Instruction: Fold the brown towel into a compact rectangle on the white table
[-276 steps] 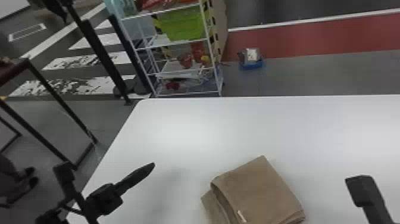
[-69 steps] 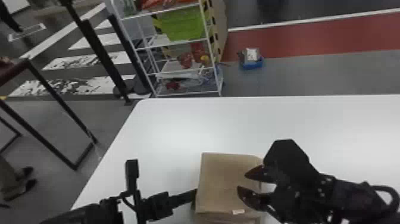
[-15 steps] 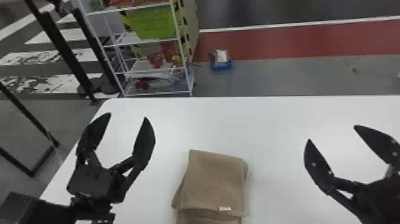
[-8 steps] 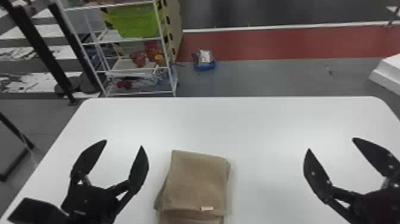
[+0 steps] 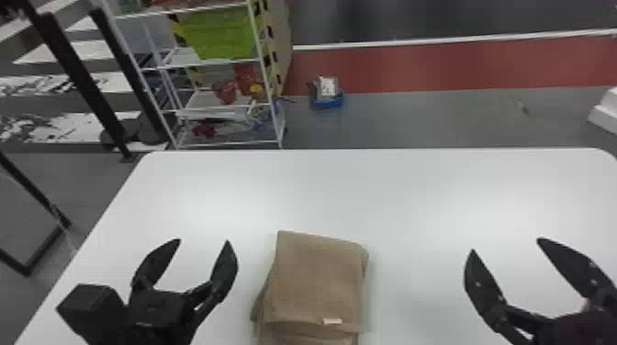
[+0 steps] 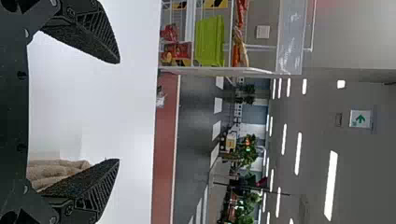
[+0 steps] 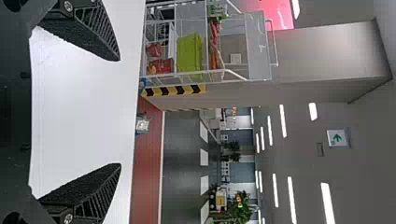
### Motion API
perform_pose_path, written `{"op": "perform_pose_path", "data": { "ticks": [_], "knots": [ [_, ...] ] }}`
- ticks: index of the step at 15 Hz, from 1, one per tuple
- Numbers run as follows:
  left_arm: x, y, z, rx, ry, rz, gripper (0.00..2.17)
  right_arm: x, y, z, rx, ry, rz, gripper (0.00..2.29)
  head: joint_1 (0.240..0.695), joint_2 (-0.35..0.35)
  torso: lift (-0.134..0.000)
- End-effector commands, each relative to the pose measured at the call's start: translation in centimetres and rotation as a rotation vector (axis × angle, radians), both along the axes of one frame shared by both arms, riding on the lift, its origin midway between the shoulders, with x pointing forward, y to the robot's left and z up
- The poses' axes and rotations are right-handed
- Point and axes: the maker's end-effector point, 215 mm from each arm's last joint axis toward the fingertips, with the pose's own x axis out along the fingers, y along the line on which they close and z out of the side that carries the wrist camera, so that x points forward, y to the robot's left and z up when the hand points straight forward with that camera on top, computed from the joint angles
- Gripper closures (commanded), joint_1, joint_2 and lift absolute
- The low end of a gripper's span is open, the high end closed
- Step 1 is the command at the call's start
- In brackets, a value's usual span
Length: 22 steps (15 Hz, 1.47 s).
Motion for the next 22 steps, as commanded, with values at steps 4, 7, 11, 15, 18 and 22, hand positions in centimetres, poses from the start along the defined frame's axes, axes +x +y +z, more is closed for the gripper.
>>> {"op": "perform_pose_path", "data": {
  "ticks": [4,7,11,15,18,22],
  "knots": [
    [0.1,1.0,0.6,-0.011,-0.008,0.007,0.15,0.5,0.0,-1.1,0.003,0.024,-0.002,0.08,0.695,0.210,-0.124],
    [0.1,0.5,0.6,-0.014,-0.009,-0.017,0.15,0.9,0.1,-1.7,0.006,0.041,-0.005,0.08,0.695,0.209,-0.124],
    [0.4,0.5,0.5,-0.020,-0.010,-0.021,0.15,0.9,-0.3,-2.0,0.003,0.045,-0.011,0.08,0.695,0.200,-0.124],
    [0.5,0.4,0.4,-0.030,-0.013,-0.029,0.15,1.0,-0.7,-2.2,-0.002,0.048,-0.019,0.08,0.695,0.189,-0.124],
    [0.4,0.5,0.2,-0.029,-0.008,-0.033,0.15,1.1,-0.7,-2.3,-0.002,0.049,-0.019,0.08,0.695,0.187,-0.124],
    [0.4,0.5,0.2,-0.031,-0.008,-0.035,0.15,1.1,-1.1,-2.3,-0.008,0.049,-0.023,0.08,0.695,0.189,-0.124]
  ]
}}
